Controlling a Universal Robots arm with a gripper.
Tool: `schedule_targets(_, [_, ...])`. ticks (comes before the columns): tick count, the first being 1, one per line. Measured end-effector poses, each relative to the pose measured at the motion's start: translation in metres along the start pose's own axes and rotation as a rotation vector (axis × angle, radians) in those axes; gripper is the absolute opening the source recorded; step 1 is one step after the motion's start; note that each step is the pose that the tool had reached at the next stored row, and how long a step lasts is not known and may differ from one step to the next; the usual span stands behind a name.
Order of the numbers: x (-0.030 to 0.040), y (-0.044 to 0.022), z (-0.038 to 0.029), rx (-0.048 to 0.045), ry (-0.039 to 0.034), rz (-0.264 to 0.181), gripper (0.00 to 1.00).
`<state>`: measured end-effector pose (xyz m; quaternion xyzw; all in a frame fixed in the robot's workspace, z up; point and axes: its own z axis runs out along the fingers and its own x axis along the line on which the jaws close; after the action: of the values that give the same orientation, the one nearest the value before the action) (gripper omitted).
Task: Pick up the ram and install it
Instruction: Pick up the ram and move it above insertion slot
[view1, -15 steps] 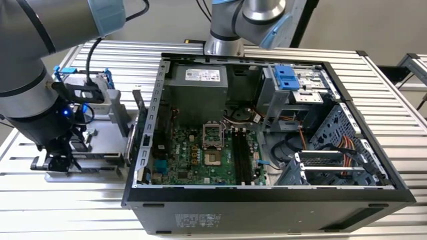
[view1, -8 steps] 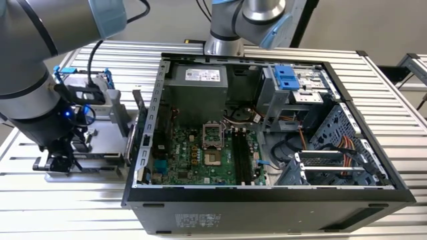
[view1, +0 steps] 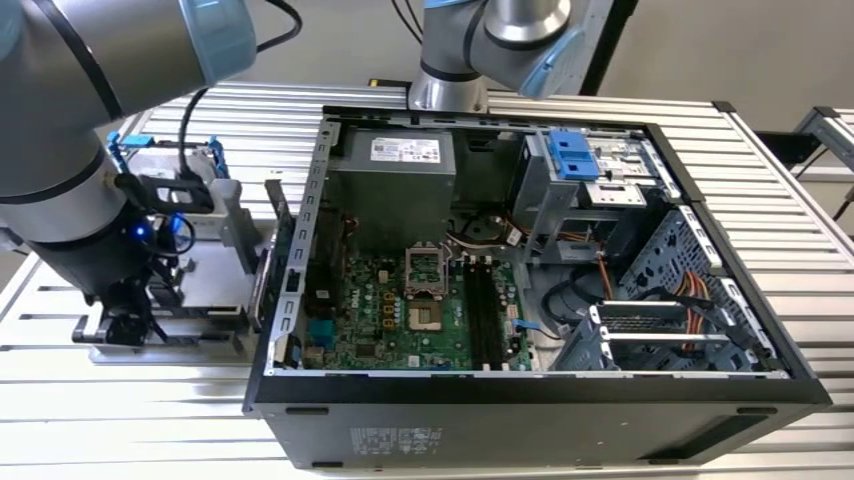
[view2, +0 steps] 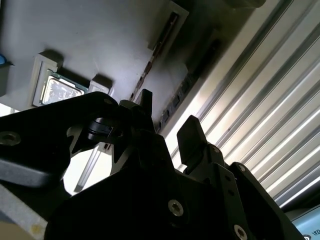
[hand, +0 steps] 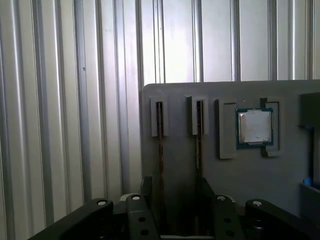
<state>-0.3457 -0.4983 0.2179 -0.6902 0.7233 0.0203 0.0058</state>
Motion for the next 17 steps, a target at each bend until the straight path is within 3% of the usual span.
schedule_targets(17, [0.0031,-0.0023,0.0150,0.0000,0.0001,-0.002,1.00])
